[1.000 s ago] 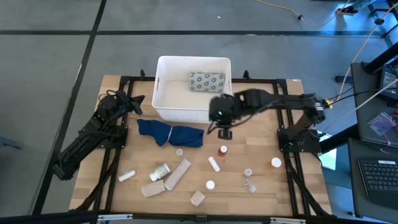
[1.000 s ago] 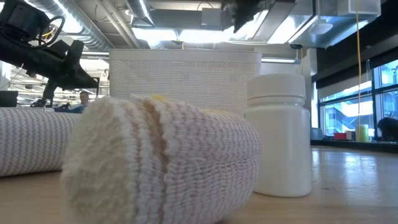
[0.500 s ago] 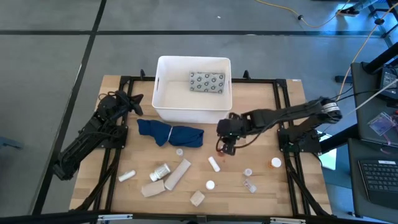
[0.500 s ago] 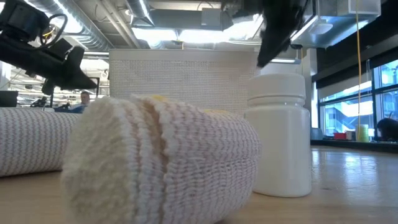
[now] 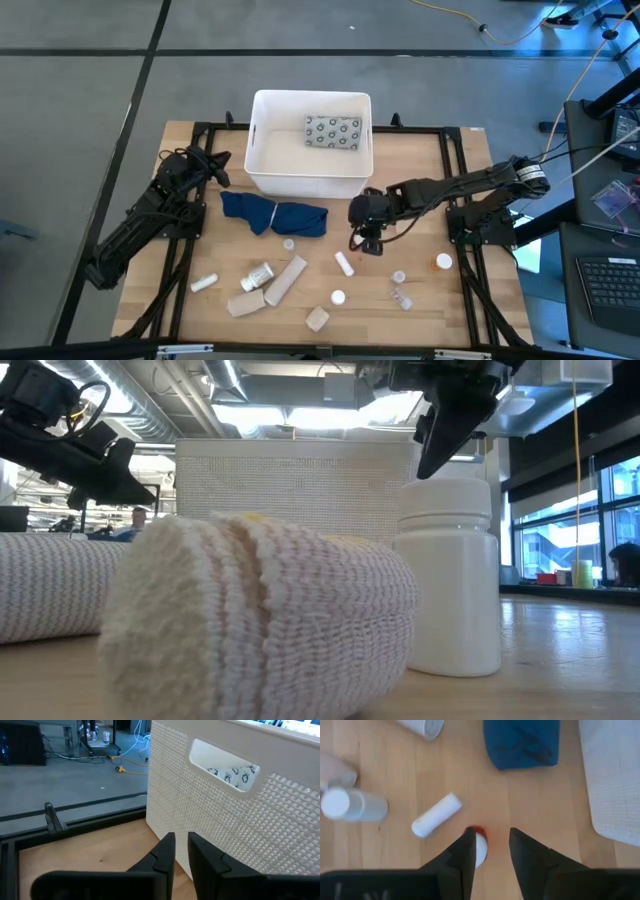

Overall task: Pick & place medical supplies in basket/bin
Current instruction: Put the brown medicine bottle into the white bin

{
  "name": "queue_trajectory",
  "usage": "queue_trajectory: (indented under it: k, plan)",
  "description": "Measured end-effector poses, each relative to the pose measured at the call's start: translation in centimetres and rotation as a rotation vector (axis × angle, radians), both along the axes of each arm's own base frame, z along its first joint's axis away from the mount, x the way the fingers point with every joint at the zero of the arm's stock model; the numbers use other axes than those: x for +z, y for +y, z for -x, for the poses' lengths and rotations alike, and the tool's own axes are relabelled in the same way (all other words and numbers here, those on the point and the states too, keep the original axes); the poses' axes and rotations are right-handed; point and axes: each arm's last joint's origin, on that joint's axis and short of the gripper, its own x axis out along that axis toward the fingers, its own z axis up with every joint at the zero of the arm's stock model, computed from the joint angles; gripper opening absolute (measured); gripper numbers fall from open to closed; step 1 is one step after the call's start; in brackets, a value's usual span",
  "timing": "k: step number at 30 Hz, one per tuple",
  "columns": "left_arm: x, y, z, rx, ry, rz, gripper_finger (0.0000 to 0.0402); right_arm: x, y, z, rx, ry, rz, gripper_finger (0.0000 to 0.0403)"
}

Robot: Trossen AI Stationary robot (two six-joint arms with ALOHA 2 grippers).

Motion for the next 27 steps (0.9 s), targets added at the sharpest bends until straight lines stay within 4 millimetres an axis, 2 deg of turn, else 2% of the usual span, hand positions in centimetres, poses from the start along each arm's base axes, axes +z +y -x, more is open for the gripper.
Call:
queue_trajectory:
  k: [3, 7, 16, 19, 22, 27]
  plan:
    - [0.0, 0.0, 0.0, 0.001, 0.005, -0.004, 0.0060, 0.0, -0.1, 0.0, -0.114, 0.011, -0.073, 0.0120]
    - [0.0, 0.0, 0.0, 0.006, 0.009, -0.007, 0.0069, 0.0, 0.0, 0.0, -0.109, 0.022, -0.114, 0.0135]
    - [0.0, 0.0, 0.0, 0.006, 0.009, -0.007, 0.0073, 0.0, 0.1, 0.0, -0.098, 0.019, -0.097, 0.0252]
    - [0.0, 0.0, 0.0, 0.006, 0.009, -0.007, 0.0073, 0.0, 0.5, 0.1, -0.098, 0.019, -0.112, 0.0279]
    - [0.0, 0.0, 0.0, 0.006, 0.010, -0.007, 0.0073, -0.1, 1.1, 0.1, -0.103, 0.025, -0.124, 0.0293]
    - [0.0, 0.1, 0.1, 0.026, 0.013, -0.010, 0.0073, -0.4, 2.0, 0.1, -0.150, 0.029, -0.125, 0.0295]
